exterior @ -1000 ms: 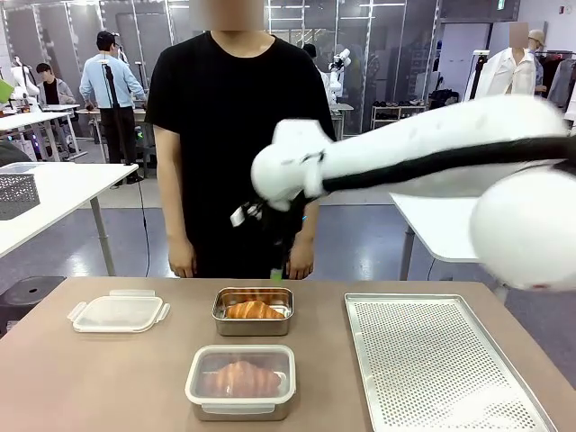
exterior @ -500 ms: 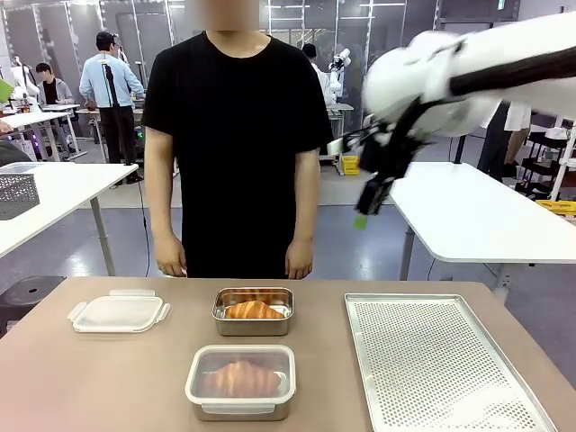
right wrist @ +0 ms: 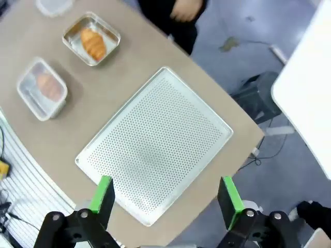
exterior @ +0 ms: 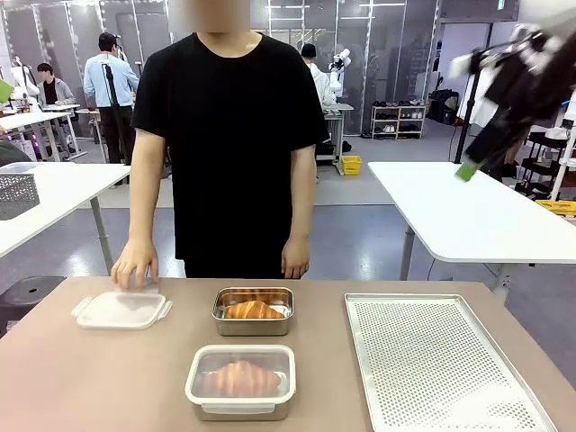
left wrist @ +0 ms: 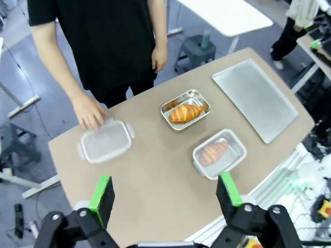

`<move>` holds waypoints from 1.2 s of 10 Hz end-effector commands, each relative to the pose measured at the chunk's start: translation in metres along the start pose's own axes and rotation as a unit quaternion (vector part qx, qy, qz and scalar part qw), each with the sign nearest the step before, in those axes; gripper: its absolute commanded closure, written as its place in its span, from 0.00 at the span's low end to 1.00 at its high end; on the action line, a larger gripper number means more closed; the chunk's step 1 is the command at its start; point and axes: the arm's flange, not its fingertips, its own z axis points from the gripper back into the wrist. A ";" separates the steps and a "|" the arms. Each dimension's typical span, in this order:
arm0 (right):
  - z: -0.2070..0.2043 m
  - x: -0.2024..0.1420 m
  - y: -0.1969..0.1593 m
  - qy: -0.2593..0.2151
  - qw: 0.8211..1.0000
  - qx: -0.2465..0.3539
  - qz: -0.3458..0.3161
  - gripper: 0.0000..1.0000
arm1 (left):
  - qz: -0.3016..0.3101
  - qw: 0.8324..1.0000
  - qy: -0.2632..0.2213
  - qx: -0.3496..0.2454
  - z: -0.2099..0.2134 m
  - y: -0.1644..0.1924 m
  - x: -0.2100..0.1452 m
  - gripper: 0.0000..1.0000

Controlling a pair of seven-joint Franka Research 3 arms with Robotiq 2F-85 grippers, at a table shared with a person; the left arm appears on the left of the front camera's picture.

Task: Place the bread into the airtight container.
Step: Pick up a Butter Roll and place it into an empty Airtight Container.

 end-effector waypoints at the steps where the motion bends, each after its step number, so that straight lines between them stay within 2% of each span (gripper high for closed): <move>1: 0.037 -0.023 0.028 -0.043 0.998 -0.028 -0.028 0.00 | -0.005 1.000 0.001 -0.003 0.001 0.000 0.000 0.00; 2: 0.064 -0.030 0.038 -0.058 0.997 -0.040 -0.034 0.00 | -0.005 1.000 0.001 -0.003 0.001 0.000 0.000 0.00; 4: 0.102 -0.030 0.054 -0.047 0.995 -0.060 -0.060 0.00 | -0.005 1.000 0.001 -0.003 0.001 0.000 0.000 0.00; 6: 0.098 -0.025 0.055 -0.015 0.996 -0.049 -0.073 0.00 | -0.005 1.000 0.001 -0.003 0.001 0.000 0.000 0.00; 7: 0.112 -0.037 0.054 -0.061 0.995 -0.060 -0.045 0.00 | -0.005 1.000 0.001 -0.003 0.001 0.000 0.000 0.00; 12: 0.112 -0.037 0.054 -0.061 0.995 -0.060 -0.045 0.00 | -0.005 1.000 0.001 -0.003 0.001 0.000 0.000 0.00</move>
